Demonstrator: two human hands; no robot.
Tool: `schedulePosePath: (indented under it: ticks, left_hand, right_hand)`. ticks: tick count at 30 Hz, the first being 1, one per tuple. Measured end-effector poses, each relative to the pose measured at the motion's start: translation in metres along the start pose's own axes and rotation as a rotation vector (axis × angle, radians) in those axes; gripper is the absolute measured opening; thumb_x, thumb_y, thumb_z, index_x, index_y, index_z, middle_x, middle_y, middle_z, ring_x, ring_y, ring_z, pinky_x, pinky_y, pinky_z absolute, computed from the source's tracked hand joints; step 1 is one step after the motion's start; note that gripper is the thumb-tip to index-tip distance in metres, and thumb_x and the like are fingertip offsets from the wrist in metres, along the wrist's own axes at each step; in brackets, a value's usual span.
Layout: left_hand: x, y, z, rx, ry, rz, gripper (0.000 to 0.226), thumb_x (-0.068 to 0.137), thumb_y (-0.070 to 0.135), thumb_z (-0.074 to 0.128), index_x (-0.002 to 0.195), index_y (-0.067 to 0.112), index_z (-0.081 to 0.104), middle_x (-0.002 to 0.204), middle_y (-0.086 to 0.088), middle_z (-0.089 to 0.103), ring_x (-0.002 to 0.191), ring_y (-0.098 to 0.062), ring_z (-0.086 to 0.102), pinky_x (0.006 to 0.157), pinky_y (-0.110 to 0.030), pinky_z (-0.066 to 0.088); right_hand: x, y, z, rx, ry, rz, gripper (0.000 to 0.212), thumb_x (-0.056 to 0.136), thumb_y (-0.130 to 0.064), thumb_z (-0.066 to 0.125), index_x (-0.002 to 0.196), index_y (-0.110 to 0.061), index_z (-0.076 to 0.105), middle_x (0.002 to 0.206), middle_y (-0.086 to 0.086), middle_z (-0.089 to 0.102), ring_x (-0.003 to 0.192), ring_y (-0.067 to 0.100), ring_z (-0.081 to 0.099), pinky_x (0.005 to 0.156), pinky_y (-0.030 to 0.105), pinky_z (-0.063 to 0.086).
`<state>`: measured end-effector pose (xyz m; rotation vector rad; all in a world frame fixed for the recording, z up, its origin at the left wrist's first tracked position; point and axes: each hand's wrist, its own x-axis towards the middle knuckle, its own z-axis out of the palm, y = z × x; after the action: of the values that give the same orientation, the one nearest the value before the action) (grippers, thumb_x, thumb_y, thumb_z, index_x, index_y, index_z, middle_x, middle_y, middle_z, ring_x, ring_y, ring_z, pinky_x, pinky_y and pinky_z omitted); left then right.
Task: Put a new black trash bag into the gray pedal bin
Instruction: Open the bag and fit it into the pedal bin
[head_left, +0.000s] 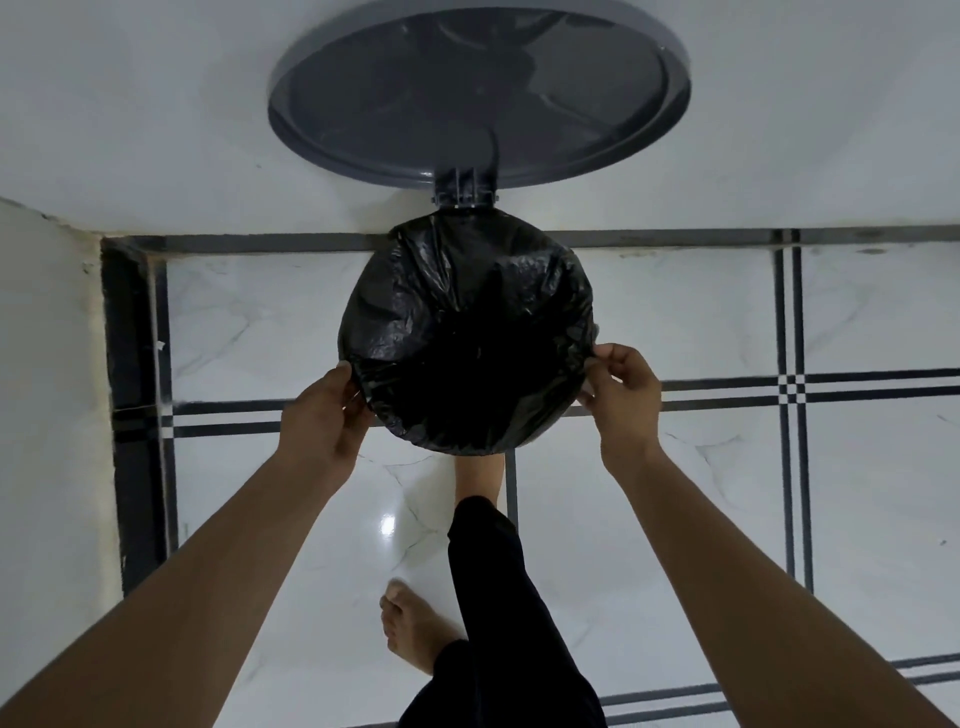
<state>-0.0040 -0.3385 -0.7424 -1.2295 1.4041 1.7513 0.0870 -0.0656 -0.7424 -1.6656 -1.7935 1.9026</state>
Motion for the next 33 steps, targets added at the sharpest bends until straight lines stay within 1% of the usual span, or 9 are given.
schedulePosePath:
  ticks: [4,8,12,15,18,23,25,28,33]
  left_hand:
    - [-0.005,0.0,-0.001,0.065,-0.042,-0.072,0.01,0.099,0.031,0.063,0.1,0.025,0.07,0.094,0.003,0.069,0.084,-0.018,0.061,0.079,-0.032,0.057]
    - [-0.007,-0.005,-0.005,0.016,-0.106,-0.083,0.013,0.098,0.029,0.062,0.107,0.027,0.07,0.095,0.003,0.068,0.079,-0.018,0.062,0.068,-0.03,0.058]
    - [-0.005,-0.009,-0.01,-0.026,-0.16,-0.04,0.025,0.093,0.016,0.059,0.114,0.022,0.071,0.095,0.0,0.068,0.084,-0.021,0.061,0.076,-0.03,0.056]
    - [-0.002,-0.011,-0.014,0.077,-0.204,0.029,0.061,0.08,-0.01,0.05,0.132,0.018,0.065,0.105,-0.004,0.072,0.098,-0.025,0.063,0.087,-0.031,0.054]
    - [-0.005,-0.018,-0.025,0.213,-0.249,0.16,0.083,0.069,-0.022,0.063,0.135,0.028,0.062,0.117,-0.009,0.073,0.103,-0.029,0.072,0.092,-0.039,0.058]
    - [-0.01,-0.032,-0.034,0.47,-0.262,0.271,0.112,0.073,-0.031,0.068,0.153,0.042,0.04,0.119,-0.003,0.065,0.094,-0.027,0.078,0.079,-0.041,0.062]
    - [-0.011,-0.035,-0.029,0.496,-0.224,0.327,0.109,0.072,-0.025,0.076,0.152,0.039,0.04,0.112,-0.003,0.068,0.091,-0.021,0.078,0.075,-0.037,0.063]
    - [-0.006,-0.035,-0.024,0.556,-0.115,0.417,0.095,0.067,-0.012,0.082,0.143,0.034,0.048,0.098,-0.002,0.073,0.076,-0.015,0.074,0.069,-0.035,0.059]
    - [0.002,-0.033,-0.021,0.782,0.047,0.494,0.038,0.076,0.012,0.085,0.108,0.023,0.066,0.086,0.005,0.075,0.079,-0.023,0.07,0.066,-0.021,0.05]
  right_hand:
    - [0.002,0.005,-0.015,0.13,-0.092,0.058,0.019,0.098,0.009,0.05,0.098,-0.006,0.063,0.087,0.013,0.063,0.074,0.021,0.058,0.072,0.036,0.056]
    - [0.01,0.015,-0.017,-0.097,-0.054,0.028,0.017,0.097,0.0,0.058,0.098,-0.008,0.073,0.09,0.009,0.076,0.081,0.028,0.071,0.081,0.045,0.063]
    - [0.018,0.008,-0.005,-0.361,-0.016,-0.002,0.028,0.09,-0.002,0.057,0.092,-0.018,0.079,0.077,-0.006,0.077,0.069,0.012,0.069,0.071,0.026,0.054]
    - [0.02,-0.004,-0.005,-0.036,-0.132,0.257,0.028,0.091,0.006,0.052,0.099,-0.007,0.075,0.088,0.005,0.074,0.077,0.018,0.068,0.079,0.032,0.059]
    - [0.016,-0.011,-0.012,0.284,-0.175,0.483,0.025,0.095,-0.001,0.051,0.101,-0.005,0.075,0.097,0.007,0.073,0.09,0.022,0.07,0.09,0.038,0.061]
    - [0.004,-0.001,-0.024,0.324,-0.379,0.533,0.045,0.086,0.002,0.047,0.11,-0.023,0.076,0.104,-0.003,0.068,0.097,0.017,0.064,0.101,0.041,0.052]
    - [0.0,0.008,-0.027,0.345,-0.452,0.496,0.067,0.077,0.013,0.04,0.12,-0.026,0.073,0.111,-0.006,0.067,0.098,0.016,0.06,0.106,0.044,0.049]
    - [-0.004,0.023,-0.026,0.347,-0.478,0.388,0.081,0.077,0.026,0.042,0.139,-0.023,0.061,0.117,-0.001,0.067,0.09,0.016,0.064,0.101,0.042,0.053]
    - [-0.006,0.033,-0.021,0.333,-0.411,0.305,0.066,0.078,0.03,0.047,0.122,-0.015,0.066,0.111,0.006,0.071,0.096,0.024,0.069,0.093,0.04,0.058]
